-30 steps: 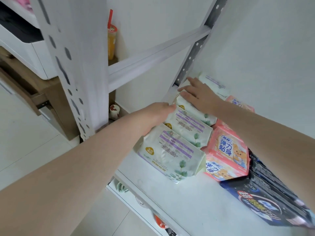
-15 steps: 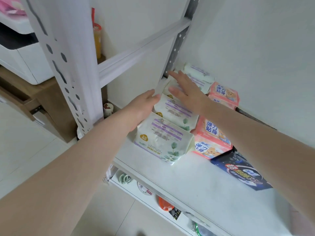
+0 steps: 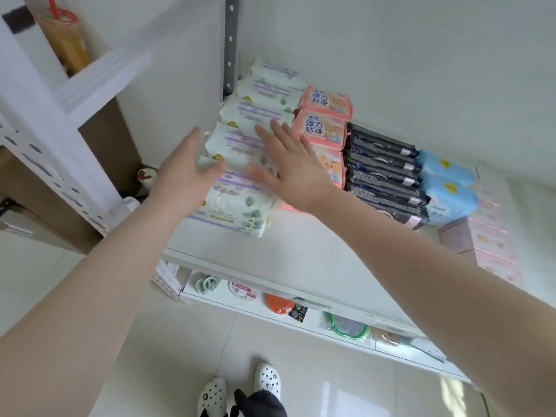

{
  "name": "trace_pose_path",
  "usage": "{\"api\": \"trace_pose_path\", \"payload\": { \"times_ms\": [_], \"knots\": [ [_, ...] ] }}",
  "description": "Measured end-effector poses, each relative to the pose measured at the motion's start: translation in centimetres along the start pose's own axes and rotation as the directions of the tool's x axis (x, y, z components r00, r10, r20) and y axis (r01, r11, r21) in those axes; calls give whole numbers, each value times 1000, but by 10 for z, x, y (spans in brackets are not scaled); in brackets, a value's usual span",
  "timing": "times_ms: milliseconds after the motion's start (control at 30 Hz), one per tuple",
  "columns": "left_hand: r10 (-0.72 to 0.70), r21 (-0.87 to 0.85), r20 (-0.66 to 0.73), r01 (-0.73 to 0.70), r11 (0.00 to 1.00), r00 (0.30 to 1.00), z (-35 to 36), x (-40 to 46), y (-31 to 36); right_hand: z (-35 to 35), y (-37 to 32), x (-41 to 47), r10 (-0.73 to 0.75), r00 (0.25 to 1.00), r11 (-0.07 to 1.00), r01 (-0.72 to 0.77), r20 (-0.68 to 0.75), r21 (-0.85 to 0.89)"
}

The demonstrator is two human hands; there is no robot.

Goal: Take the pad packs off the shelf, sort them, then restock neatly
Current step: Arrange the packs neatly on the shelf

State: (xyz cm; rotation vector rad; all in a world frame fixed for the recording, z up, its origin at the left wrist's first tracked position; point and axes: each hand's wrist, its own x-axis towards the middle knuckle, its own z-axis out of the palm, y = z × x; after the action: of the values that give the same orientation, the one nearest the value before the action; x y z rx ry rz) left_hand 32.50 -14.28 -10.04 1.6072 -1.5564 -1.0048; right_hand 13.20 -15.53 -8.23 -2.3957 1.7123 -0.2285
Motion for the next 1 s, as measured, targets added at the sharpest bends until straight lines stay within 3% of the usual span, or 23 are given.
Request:
{"api": "trace_pose_path", "payload": {
  "times_ms": [67, 100, 167, 233, 433, 567, 733, 833, 933, 1000],
  "knots": [
    [179, 432, -54, -139, 891, 982, 7, 7, 19, -12, 23, -11, 66, 990, 998, -66, -123, 1],
    [290, 525, -9, -242, 816, 957, 16, 13, 32, -17, 39, -15, 128, 975, 991, -134, -183, -21],
    [413, 580, 144, -415, 701, 899, 43, 27, 58, -26, 71, -22, 303, 923, 945, -322, -238, -46],
    [427, 600, 281, -504, 621, 860, 77, 43, 77, -29, 97, -25, 449, 867, 880, -471, -216, -62],
    [288, 672, 502, -578, 463, 815, 131, 73, 81, -12, 120, -21, 529, 846, 839, -533, -69, -106],
    [322, 671, 493, -589, 450, 808, 133, 75, 90, -21, 128, -22, 532, 836, 835, -544, -132, -81],
    [290, 670, 531, -604, 431, 796, 139, 74, 87, -17, 132, -24, 518, 849, 843, -527, -103, -105],
    [364, 663, 471, -594, 454, 804, 133, 65, 98, -35, 135, -39, 485, 847, 867, -498, -216, -7],
    [419, 623, 440, -606, 495, 794, 137, 40, 112, -56, 161, -91, 534, 776, 844, -516, -337, 147],
    [450, 577, 483, -660, 482, 751, 149, 12, 120, -66, 190, -143, 612, 703, 788, -581, -363, 204]
  ]
}}
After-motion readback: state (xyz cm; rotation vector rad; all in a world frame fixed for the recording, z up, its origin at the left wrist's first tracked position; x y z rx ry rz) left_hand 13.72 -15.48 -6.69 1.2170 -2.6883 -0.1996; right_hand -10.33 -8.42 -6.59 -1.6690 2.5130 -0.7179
